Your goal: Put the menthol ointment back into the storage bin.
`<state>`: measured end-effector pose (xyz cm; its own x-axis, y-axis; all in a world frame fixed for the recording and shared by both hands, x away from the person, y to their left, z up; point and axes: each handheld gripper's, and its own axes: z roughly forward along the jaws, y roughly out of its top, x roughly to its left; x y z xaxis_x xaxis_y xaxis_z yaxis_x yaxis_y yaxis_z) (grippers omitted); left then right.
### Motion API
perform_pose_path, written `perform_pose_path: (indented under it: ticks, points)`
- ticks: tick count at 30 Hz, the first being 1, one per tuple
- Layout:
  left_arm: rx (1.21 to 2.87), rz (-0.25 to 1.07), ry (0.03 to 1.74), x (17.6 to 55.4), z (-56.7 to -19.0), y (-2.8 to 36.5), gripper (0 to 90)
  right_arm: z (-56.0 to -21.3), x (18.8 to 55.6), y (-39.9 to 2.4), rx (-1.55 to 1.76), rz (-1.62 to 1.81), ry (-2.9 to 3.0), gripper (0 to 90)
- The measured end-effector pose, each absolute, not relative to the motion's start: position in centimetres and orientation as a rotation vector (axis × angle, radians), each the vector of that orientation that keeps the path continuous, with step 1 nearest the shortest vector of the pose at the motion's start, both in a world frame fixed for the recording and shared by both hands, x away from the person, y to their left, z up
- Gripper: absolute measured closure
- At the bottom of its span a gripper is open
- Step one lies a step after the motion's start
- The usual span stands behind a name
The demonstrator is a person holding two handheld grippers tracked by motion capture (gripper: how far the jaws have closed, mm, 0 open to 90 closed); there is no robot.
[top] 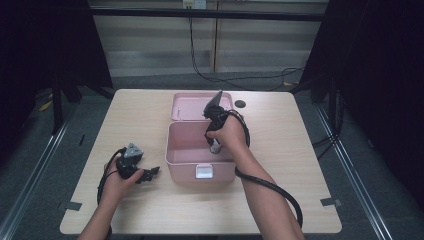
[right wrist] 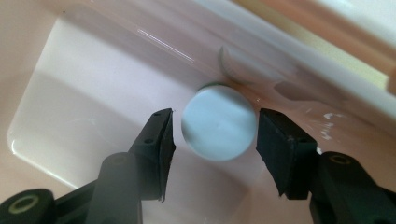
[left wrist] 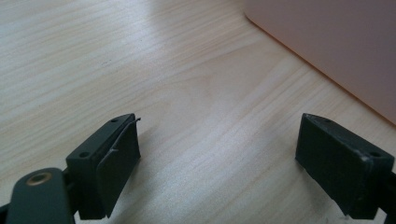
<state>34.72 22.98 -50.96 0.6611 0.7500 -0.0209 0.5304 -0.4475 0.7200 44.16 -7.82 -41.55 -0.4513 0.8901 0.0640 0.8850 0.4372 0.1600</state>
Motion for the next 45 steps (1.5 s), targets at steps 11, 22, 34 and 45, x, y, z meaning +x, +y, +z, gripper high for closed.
perform_pose_path:
  ticks: [11, 22, 34, 45]
  points:
    - [2.158, 0.393, 0.986, 34.7, -51.0, 23.0, 12.9, -40.1, 43.5, -8.4, 1.601, 0.295, 2.647, 45.1]
    - [2.156, 0.392, 0.987, 34.7, -51.0, 23.0, 12.9, -38.8, 42.6, -9.1, 1.555, 0.337, 2.671, 45.1]
    - [2.157, 0.392, 0.986, 34.7, -51.0, 23.0, 12.9, -37.5, 41.1, -9.8, 1.463, 0.388, 2.738, 47.1]
    - [2.157, 0.392, 0.986, 34.7, -51.0, 23.0, 12.9, -36.4, 39.5, -9.4, 1.360, 0.393, 2.797, 58.6]
